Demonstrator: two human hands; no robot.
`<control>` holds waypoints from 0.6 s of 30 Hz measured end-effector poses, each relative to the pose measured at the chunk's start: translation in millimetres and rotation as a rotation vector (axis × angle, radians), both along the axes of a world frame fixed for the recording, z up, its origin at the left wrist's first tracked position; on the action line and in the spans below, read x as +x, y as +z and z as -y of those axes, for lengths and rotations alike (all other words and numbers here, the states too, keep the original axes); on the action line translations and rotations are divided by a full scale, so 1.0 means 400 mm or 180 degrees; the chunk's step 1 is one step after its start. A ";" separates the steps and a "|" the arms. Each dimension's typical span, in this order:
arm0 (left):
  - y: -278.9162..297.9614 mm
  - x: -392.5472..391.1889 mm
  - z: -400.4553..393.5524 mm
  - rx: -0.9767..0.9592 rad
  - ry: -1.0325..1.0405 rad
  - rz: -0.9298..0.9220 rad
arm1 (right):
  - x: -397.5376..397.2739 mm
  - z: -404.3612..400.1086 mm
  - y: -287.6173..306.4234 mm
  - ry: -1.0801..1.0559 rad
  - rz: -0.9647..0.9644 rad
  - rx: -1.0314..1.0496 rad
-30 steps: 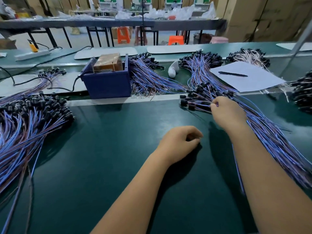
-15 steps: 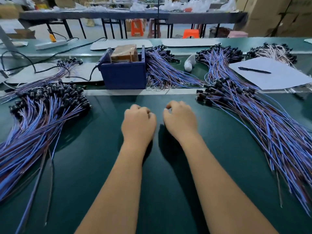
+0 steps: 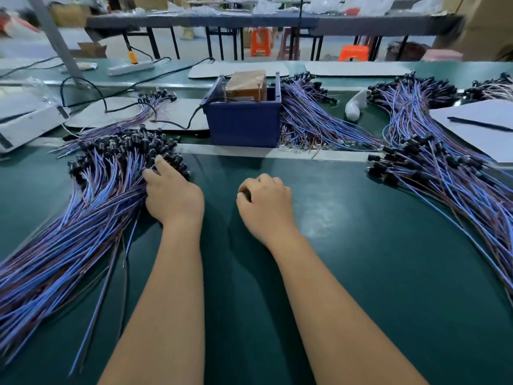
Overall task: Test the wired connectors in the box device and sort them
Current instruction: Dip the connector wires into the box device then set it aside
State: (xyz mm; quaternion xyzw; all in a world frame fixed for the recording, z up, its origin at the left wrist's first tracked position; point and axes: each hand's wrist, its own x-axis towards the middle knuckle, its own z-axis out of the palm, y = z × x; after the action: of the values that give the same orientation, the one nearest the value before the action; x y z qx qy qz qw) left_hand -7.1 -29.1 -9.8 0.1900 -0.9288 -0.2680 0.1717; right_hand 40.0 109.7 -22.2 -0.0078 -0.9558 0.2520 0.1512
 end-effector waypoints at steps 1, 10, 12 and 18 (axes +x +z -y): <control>0.001 -0.001 0.001 0.0049 0.0036 -0.0059 | -0.002 -0.002 0.001 0.0023 0.0001 -0.0112; -0.005 0.012 -0.011 0.0066 -0.0442 -0.1287 | 0.004 -0.015 0.012 0.0061 -0.0007 -0.1162; -0.002 0.014 -0.029 0.0078 -0.0691 -0.1511 | 0.007 -0.022 0.016 0.0068 -0.0040 -0.1591; 0.010 0.030 -0.096 0.1184 -0.1213 -0.1642 | 0.000 -0.037 0.025 -0.0043 -0.0144 -0.2728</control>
State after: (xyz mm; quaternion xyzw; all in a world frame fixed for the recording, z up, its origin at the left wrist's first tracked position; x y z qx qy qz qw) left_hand 4.7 9.3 -5.8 -0.0322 -0.8091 -0.4984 0.3097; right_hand 39.9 124.5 -12.2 -0.0708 -0.7611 0.6254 0.1568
